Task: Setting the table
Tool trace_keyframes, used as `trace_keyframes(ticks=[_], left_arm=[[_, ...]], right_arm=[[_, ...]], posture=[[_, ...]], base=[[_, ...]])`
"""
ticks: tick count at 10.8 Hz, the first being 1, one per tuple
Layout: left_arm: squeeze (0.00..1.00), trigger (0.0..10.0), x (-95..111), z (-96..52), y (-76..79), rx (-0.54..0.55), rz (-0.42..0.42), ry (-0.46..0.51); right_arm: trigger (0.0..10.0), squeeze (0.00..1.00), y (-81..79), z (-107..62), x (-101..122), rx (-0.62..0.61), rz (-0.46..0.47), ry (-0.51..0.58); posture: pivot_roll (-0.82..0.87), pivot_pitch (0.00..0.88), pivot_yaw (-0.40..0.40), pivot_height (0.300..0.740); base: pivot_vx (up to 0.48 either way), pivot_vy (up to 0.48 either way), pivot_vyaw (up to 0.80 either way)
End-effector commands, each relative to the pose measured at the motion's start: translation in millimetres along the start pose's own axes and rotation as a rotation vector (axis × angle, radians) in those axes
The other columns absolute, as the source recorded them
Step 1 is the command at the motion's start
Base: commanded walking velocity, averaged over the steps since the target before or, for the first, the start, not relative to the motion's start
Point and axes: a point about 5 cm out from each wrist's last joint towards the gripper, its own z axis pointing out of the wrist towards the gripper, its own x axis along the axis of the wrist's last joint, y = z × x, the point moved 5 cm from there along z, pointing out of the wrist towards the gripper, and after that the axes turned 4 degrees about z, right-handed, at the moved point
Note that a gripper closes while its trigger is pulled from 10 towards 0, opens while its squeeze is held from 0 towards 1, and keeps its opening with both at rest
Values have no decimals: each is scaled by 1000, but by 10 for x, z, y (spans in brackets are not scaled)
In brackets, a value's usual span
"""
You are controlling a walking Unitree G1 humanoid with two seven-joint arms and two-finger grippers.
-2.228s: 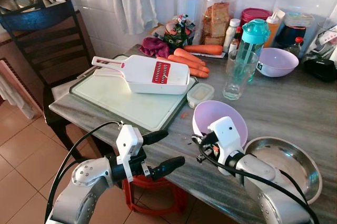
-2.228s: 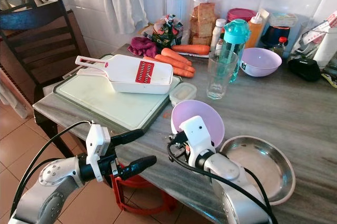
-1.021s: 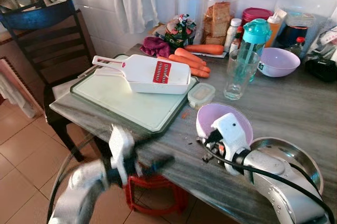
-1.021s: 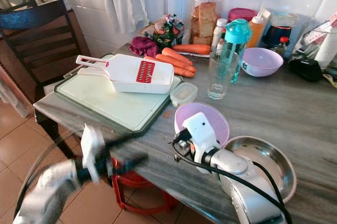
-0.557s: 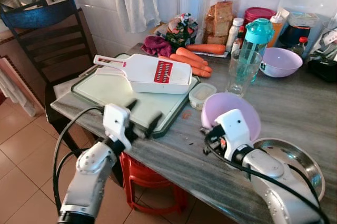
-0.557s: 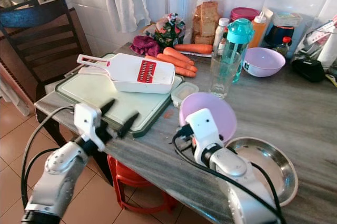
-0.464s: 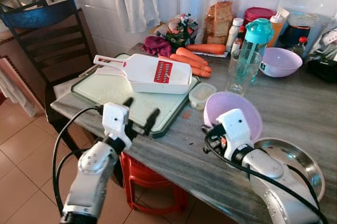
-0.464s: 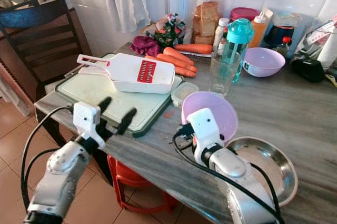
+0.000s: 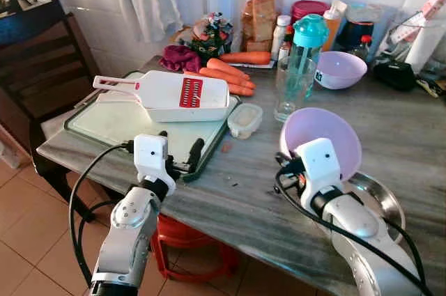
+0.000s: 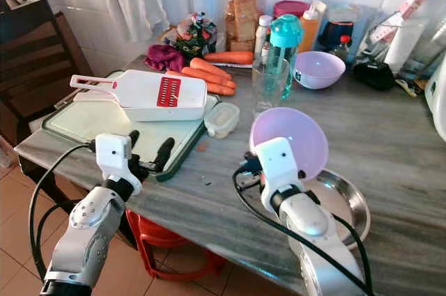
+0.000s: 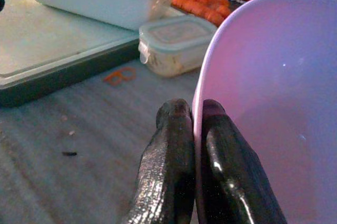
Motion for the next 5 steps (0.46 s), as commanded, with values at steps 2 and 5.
trace_keyframes(ticks=[2,5], left_arm=[[0,10000,73,-13,-4,-17,-3,21],[0,10000,69,-4,-18,-18,-19,7]], right_arm=[[10000,0,15,0,31,-24,6,22],[10000,0,27,0,41,-40,8,37]], posture=[[-30,0,66,740],[-31,0,66,740]], base=[[0,0,-697],[0,0,-800]])
